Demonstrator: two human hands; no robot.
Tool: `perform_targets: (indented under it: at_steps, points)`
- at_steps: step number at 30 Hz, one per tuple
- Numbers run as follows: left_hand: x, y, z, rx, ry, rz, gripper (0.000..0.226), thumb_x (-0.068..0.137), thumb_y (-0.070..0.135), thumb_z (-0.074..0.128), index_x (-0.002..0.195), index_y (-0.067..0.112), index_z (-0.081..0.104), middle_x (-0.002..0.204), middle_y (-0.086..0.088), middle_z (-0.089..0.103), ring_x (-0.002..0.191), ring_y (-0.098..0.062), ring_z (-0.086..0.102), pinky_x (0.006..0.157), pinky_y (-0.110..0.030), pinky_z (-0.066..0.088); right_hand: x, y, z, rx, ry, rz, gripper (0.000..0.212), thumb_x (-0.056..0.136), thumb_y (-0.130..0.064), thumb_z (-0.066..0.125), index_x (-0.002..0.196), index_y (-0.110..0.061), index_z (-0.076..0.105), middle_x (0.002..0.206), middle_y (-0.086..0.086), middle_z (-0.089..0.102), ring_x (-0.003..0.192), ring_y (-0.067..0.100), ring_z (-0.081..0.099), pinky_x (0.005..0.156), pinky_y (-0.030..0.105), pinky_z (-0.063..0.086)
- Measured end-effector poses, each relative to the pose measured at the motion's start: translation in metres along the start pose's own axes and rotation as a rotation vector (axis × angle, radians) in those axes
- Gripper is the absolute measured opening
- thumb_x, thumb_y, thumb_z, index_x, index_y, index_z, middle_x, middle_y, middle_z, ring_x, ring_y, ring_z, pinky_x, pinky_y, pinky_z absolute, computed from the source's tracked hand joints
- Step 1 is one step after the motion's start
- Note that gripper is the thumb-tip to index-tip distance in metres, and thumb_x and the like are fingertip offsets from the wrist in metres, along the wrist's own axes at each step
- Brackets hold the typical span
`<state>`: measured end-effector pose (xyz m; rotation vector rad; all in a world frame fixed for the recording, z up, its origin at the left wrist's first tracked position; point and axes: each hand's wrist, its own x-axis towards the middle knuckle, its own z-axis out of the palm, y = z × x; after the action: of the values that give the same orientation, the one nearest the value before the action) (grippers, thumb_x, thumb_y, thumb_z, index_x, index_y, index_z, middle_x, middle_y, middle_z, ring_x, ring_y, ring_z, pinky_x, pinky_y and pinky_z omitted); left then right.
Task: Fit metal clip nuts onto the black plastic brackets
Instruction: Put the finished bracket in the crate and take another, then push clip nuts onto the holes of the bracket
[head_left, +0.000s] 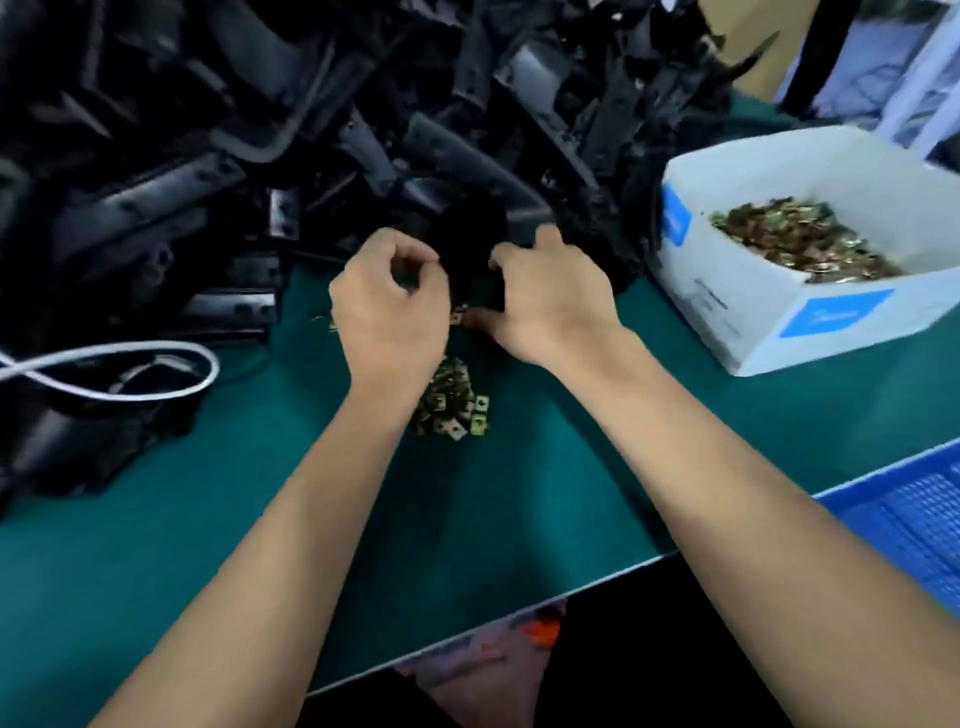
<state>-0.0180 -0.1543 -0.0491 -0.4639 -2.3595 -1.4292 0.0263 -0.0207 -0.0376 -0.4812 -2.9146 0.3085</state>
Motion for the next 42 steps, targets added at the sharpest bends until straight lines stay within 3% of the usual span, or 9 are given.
perform_targets:
  at_steps: [7, 12, 16, 18, 22, 29, 33, 38, 42]
  points:
    - [0.022, -0.052, -0.025, 0.046, 0.025, -0.036, 0.009, 0.090, 0.011, 0.064, 0.087, 0.017, 0.070, 0.078, 0.010, 0.067, 0.071, -0.012, 0.062, 0.070, -0.026, 0.050, 0.031, -0.018, 0.033, 0.007, 0.130, -0.023, 0.048, 0.087, -0.068, 0.064, 0.100, -0.022, 0.066, 0.118, 0.011, 0.053, 0.084, 0.041, 0.064, 0.068, 0.038, 0.050]
    - [0.024, -0.055, -0.022, -0.022, 0.019, -0.073, 0.010, 0.089, 0.010, 0.065, 0.086, 0.017, 0.071, 0.078, 0.011, 0.069, 0.073, -0.012, 0.064, 0.070, -0.019, 0.050, 0.037, -0.012, 0.033, 0.210, 0.251, 0.072, 0.053, 0.078, -0.072, 0.070, 0.068, -0.022, 0.056, 0.077, -0.005, 0.061, 0.072, 0.026, 0.064, 0.057, 0.031, 0.042]
    - [0.024, -0.055, -0.022, -0.077, 0.037, -0.084, 0.011, 0.089, 0.007, 0.064, 0.086, 0.015, 0.071, 0.078, 0.011, 0.068, 0.072, -0.010, 0.065, 0.068, -0.016, 0.050, 0.031, -0.022, 0.030, 0.366, 0.450, 0.146, 0.073, 0.065, -0.087, 0.068, 0.089, -0.021, 0.049, 0.082, -0.008, 0.059, 0.072, 0.018, 0.057, 0.063, 0.038, 0.046]
    - [0.025, -0.057, -0.022, -0.098, 0.045, -0.098, 0.012, 0.089, 0.006, 0.064, 0.086, 0.015, 0.071, 0.078, 0.011, 0.068, 0.070, -0.009, 0.066, 0.068, -0.022, 0.054, 0.031, -0.023, 0.028, 0.359, 0.585, 0.105, 0.074, 0.068, -0.075, 0.077, 0.108, -0.021, 0.049, 0.104, -0.005, 0.053, 0.078, 0.018, 0.054, 0.065, 0.036, 0.044]
    - [0.023, -0.057, -0.023, -0.127, 0.042, -0.137, 0.011, 0.090, 0.007, 0.064, 0.085, 0.015, 0.070, 0.078, 0.010, 0.068, 0.069, -0.017, 0.068, 0.070, -0.039, 0.059, 0.035, -0.009, 0.026, 0.325, 0.417, -0.094, 0.048, 0.084, -0.017, 0.077, 0.127, -0.033, 0.066, 0.137, 0.002, 0.042, 0.112, 0.023, 0.055, 0.091, 0.039, 0.054]
    - [0.020, -0.054, -0.027, -0.217, -0.024, 0.019, 0.038, 0.088, 0.013, 0.072, 0.125, 0.019, 0.064, 0.112, 0.004, 0.066, 0.092, -0.007, 0.066, 0.076, -0.025, 0.056, 0.034, -0.009, 0.009, 0.522, 0.965, -0.446, 0.019, 0.088, 0.009, 0.070, 0.104, 0.001, 0.073, 0.105, 0.018, 0.067, 0.103, 0.032, 0.063, 0.091, 0.040, 0.050]
    - [0.021, -0.057, -0.023, -0.237, -0.072, 0.202, 0.086, 0.088, 0.029, 0.079, 0.160, 0.022, 0.032, 0.144, 0.003, 0.049, 0.121, -0.021, 0.057, 0.087, -0.030, 0.055, 0.022, -0.027, 0.009, 0.571, 0.901, -0.640, 0.016, 0.082, 0.009, 0.075, 0.096, 0.004, 0.072, 0.102, 0.017, 0.070, 0.101, 0.030, 0.067, 0.089, 0.038, 0.050]
    - [0.024, -0.065, -0.015, -0.334, -0.193, 0.202, 0.057, 0.092, 0.021, 0.073, 0.144, 0.015, 0.051, 0.129, -0.007, 0.061, 0.114, -0.021, 0.063, 0.093, -0.044, 0.057, 0.011, -0.044, 0.013, 0.592, 0.721, -0.766, 0.027, 0.084, 0.008, 0.071, 0.111, 0.003, 0.074, 0.119, 0.018, 0.069, 0.111, 0.035, 0.066, 0.092, 0.047, 0.050]
    - [0.011, -0.060, -0.012, -0.451, -0.191, -0.071, 0.044, 0.085, 0.033, 0.065, 0.126, 0.018, 0.062, 0.107, 0.019, 0.070, 0.108, 0.008, 0.064, 0.095, -0.016, 0.049, 0.005, -0.045, 0.015, 0.678, 0.484, -0.748, 0.035, 0.090, 0.000, 0.073, 0.125, 0.002, 0.068, 0.136, 0.015, 0.065, 0.130, 0.028, 0.061, 0.104, 0.049, 0.049]
